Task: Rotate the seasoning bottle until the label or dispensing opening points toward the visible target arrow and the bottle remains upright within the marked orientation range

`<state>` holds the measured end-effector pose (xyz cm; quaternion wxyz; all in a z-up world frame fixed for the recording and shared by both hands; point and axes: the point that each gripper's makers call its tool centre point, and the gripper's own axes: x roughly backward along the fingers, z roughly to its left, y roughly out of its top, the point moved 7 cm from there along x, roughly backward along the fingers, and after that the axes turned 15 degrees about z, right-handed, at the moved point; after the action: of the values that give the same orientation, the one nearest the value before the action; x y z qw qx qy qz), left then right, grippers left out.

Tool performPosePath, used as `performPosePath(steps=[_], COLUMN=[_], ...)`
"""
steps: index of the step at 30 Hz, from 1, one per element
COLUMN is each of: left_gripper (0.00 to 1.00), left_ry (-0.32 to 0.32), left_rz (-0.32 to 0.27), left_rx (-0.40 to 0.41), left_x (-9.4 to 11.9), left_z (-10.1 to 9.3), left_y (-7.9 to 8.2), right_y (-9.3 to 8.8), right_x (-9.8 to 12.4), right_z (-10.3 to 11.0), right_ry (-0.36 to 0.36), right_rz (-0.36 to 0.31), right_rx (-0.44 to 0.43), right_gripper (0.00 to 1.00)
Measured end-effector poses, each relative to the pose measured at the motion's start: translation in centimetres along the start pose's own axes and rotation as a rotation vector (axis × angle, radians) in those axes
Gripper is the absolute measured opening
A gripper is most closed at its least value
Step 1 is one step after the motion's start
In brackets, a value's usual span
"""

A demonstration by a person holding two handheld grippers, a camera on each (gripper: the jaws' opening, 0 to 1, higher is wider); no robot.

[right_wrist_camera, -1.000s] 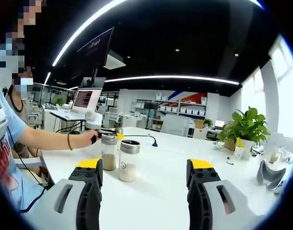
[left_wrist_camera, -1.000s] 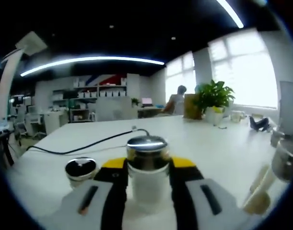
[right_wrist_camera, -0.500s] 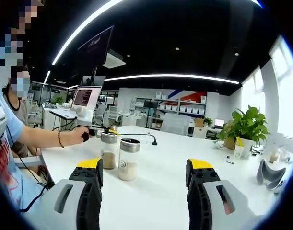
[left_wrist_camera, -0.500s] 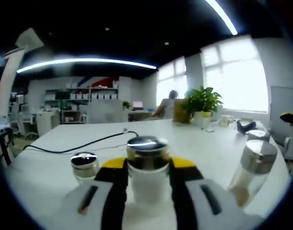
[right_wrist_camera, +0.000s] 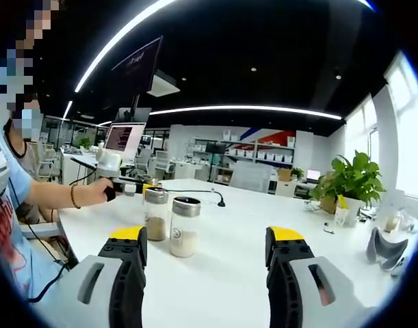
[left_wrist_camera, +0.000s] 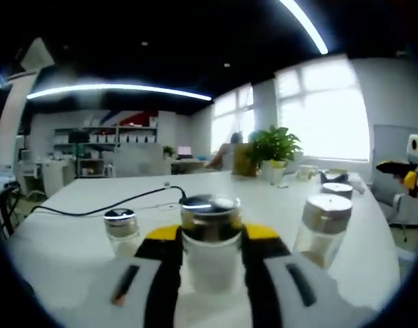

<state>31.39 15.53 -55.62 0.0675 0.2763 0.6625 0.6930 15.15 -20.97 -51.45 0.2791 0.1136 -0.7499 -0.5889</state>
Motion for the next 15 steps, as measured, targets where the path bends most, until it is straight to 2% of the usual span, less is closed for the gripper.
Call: performPosePath(steps=[15], left_gripper=[0.35], left_ry=[-0.081], left_rz=[0.001], left_rx=[0.002], left_x=[2.6], left_z=[-2.1], left_y=[-1.6], right_y=[0.0], right_x=[0.0], right_z=[0.1], right_ry=[0.001], right_rz=[0.002], right_rx=[0.005], right_gripper=[0.72])
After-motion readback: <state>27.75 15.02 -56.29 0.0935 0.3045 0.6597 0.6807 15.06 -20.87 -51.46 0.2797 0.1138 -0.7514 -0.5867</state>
